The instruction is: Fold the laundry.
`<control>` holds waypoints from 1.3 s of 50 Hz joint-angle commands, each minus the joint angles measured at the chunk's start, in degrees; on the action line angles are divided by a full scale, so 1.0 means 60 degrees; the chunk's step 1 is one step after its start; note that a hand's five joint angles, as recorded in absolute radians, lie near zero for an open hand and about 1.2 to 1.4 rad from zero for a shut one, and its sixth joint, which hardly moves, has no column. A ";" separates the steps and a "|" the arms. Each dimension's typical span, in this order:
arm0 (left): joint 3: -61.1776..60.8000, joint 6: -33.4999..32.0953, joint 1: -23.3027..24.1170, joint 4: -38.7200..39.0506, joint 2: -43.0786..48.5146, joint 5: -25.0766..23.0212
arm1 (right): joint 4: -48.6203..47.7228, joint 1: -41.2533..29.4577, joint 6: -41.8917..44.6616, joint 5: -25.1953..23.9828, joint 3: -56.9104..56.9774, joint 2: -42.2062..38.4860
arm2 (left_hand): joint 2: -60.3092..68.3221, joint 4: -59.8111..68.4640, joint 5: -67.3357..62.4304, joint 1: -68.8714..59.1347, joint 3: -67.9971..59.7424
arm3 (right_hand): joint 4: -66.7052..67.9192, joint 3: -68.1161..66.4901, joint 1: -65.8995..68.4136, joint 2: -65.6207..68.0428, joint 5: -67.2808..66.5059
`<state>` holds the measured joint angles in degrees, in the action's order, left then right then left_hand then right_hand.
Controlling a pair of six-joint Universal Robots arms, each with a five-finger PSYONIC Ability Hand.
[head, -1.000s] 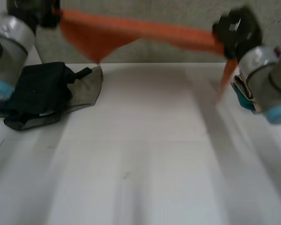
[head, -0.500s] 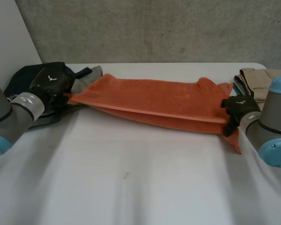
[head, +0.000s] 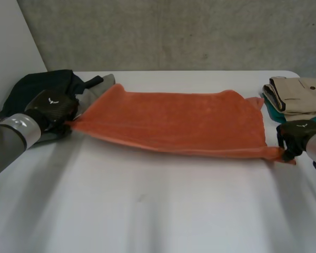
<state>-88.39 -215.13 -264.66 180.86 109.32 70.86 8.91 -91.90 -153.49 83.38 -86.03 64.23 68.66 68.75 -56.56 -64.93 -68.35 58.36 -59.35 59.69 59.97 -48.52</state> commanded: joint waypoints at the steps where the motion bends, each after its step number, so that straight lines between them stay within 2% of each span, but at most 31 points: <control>1: -0.0839 -0.0985 -0.0157 -0.1050 -0.1109 0.0231 | 0.1194 0.0332 0.2727 -0.0668 -0.0396 0.0573 | 0.1890 0.1875 -0.2239 -0.2512 -0.1942 | 0.3607 -0.3442 0.3385 0.3338 -0.3580; 6: -0.1308 -0.1716 -0.0157 -0.2542 -0.2002 0.0187 | 0.2614 0.0742 0.4880 -0.0918 -0.0822 0.1232 | 0.1890 0.1875 -0.2239 -0.2512 -0.1942 | 0.3607 -0.3442 0.3385 0.3338 -0.3580; 8: -0.1630 -0.2214 -0.0186 -0.3568 -0.2515 0.0099 | 0.3244 0.0946 0.5906 -0.1035 -0.1071 0.1554 | 0.1890 0.1875 -0.2239 -0.2512 -0.1942 | 0.3607 -0.3442 0.3385 0.3338 -0.3580; 12: -0.2186 -0.3049 -0.0376 -0.5033 -0.3146 -0.0324 | 0.3890 0.1342 0.7211 -0.1357 -0.1320 0.1965 | 0.1890 0.1875 -0.2239 -0.2512 -0.1942 | 0.3607 -0.3442 0.3385 0.3338 -0.3580; 17: -0.2685 -0.4001 -0.0596 -0.6147 -0.3439 -0.0735 | 0.4432 0.1620 0.7317 -0.1854 -0.1321 0.1995 | 0.1890 0.1875 -0.2239 -0.2512 -0.1942 | 0.3607 -0.3442 0.3385 0.3338 -0.3580; 23: -0.2394 -0.4632 -0.0567 -0.6252 -0.2972 -0.0634 | 0.4536 0.1592 0.7198 -0.1914 -0.0838 0.1366 | 0.1890 0.1875 -0.2239 -0.2512 -0.1942 | 0.3607 -0.3442 0.3385 0.3338 -0.3580; 29: -0.0623 -0.4005 0.0047 -0.5404 -0.1508 -0.0224 | 0.3980 0.0934 0.6760 -0.1753 0.0552 0.0283 | 0.1890 0.1875 -0.2239 -0.2512 -0.1942 | 0.3607 -0.3442 0.3385 0.3338 -0.3580; 33: 0.0929 -0.3140 0.0487 -0.4437 -0.0176 0.0069 | 0.3219 0.0231 0.5560 -0.1446 0.1651 -0.0436 | 0.1890 0.1875 -0.2239 -0.2512 -0.1942 | 0.3607 -0.3442 0.3385 0.3338 -0.3580; 36: 0.2581 -0.2555 0.0794 -0.3720 0.1126 0.0420 | 0.2021 -0.0194 0.4565 -0.1008 0.2704 -0.1239 | 0.1890 0.1875 -0.2239 -0.2512 -0.1942 | 0.3607 -0.3442 0.3385 0.3338 -0.3580; 42: 0.5335 -0.1983 0.1160 -0.3190 0.3031 0.0787 | 0.0117 -0.0560 0.3728 -0.0246 0.4272 -0.2294 | 0.1890 0.1875 -0.2239 -0.2512 -0.1942 | 0.3607 -0.3442 0.3385 0.3338 -0.3580; 50: 0.8400 -0.1571 0.1557 -0.2883 0.4865 0.1109 | -0.2653 -0.1000 0.3463 -0.0098 0.5636 -0.3542 | 0.1890 0.1875 -0.2239 -0.2512 -0.1942 | 0.3607 -0.3442 0.3385 0.3338 -0.3580; 51: 0.9114 -0.1528 0.1571 -0.2679 0.5026 0.1255 | -0.3396 -0.1073 0.3332 -0.0054 0.6044 -0.3644 | 0.1890 0.1875 -0.2239 -0.2512 -0.1942 | 0.3607 -0.3442 0.3385 0.3338 -0.3580; 52: 0.9788 -0.1426 0.1572 -0.2489 0.4984 0.1445 | -0.4346 -0.1132 0.3056 0.0207 0.6570 -0.3645 | 0.1890 0.1875 -0.2239 -0.2512 -0.1942 | 0.3607 -0.3442 0.3385 0.3338 -0.3580; 54: 1.0378 -0.1163 0.1601 -0.2239 0.4867 0.1578 | -0.4866 -0.1162 0.2820 0.0428 0.6895 -0.3543 | 0.1890 0.1875 -0.2239 -0.2512 -0.1942 | 0.3607 -0.3442 0.3385 0.3338 -0.3580; 55: 1.0903 -0.0755 0.1615 -0.1948 0.4576 0.1695 | -0.5536 -0.1162 0.2456 0.0792 0.7332 -0.3325 | 0.1890 0.1875 -0.2239 -0.2512 -0.1942 | 0.3607 -0.3442 0.3385 0.3338 -0.3580; 58: 1.1478 0.0066 0.1659 -0.1332 0.3946 0.1842 | -0.6346 -0.1191 0.1795 0.1205 0.7819 -0.2943 | 0.1890 0.1875 -0.2239 -0.2512 -0.1942 | 0.3607 -0.3442 0.3385 0.3338 -0.3580; 59: 1.1683 0.0664 0.1688 -0.0880 0.3552 0.1929 | -0.6711 -0.1206 0.1387 0.1380 0.8023 -0.2652 | 0.1890 0.1875 -0.2239 -0.2512 -0.1942 | 0.3607 -0.3442 0.3385 0.3338 -0.3580; 65: 1.1583 0.2280 0.1806 0.0544 0.2611 0.1857 | -0.6671 -0.1294 0.0519 0.1236 0.7879 -0.1771 | 0.1890 0.1875 -0.2239 -0.2512 -0.1942 | 0.3607 -0.3442 0.3385 0.3338 -0.3580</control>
<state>-18.75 -210.88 -254.45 176.20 130.98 82.13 -30.73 -99.32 -145.27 90.91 -38.58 48.48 68.66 68.77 -56.54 -64.93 -68.37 68.43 -67.90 64.73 67.16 -57.66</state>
